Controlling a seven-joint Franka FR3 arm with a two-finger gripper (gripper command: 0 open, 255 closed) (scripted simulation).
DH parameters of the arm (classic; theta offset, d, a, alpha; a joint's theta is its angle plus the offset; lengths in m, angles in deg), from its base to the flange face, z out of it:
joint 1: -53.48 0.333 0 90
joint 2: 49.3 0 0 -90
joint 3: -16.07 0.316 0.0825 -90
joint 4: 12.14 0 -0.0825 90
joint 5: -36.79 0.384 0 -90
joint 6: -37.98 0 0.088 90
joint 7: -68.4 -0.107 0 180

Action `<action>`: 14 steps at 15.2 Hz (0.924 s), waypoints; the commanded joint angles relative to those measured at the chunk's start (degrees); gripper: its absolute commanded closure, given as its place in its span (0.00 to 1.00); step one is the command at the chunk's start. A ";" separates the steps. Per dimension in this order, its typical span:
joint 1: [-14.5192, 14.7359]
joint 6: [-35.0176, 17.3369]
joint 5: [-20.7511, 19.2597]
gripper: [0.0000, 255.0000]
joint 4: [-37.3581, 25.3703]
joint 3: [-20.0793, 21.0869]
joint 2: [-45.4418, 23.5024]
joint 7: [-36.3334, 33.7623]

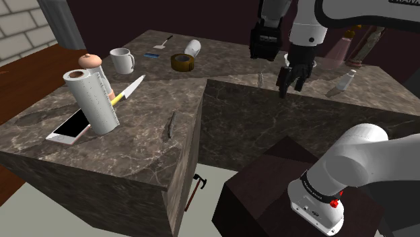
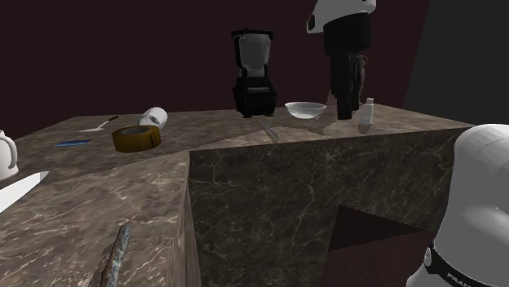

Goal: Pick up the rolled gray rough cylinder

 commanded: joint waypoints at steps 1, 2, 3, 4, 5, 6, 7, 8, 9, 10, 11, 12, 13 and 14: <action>0.00 0.00 0.00 0.00 0.00 0.00 0.00 0.00; 0.15 -0.70 1.39 0.00 0.06 1.28 -0.69 -2.13; 0.28 -1.45 2.77 0.00 0.04 2.57 -1.48 -4.24; 0.41 -2.24 4.10 0.00 -0.05 3.84 -2.35 -6.33; 0.54 -3.07 5.39 0.00 -0.22 5.09 -3.31 -8.40; 0.65 -3.94 6.64 0.00 -0.47 6.34 -4.36 -10.45; 0.75 -4.85 7.84 0.00 -0.79 7.57 -5.50 -12.49; 0.81 -5.78 9.00 0.00 -1.19 8.82 -6.71 -14.49; 0.84 -6.74 10.09 0.00 -1.67 10.04 -8.00 -16.47; 0.87 -7.73 11.11 0.00 -2.23 11.25 -9.37 -18.45; 0.89 -8.73 12.05 0.00 -2.86 12.43 -10.81 -20.42; 0.87 -9.75 12.93 0.00 -3.56 13.60 -12.32 -22.37; 0.85 -10.78 13.72 0.00 -4.34 14.74 -13.90 -24.33; 0.80 -11.83 14.43 0.00 -5.20 15.88 -15.54 -26.27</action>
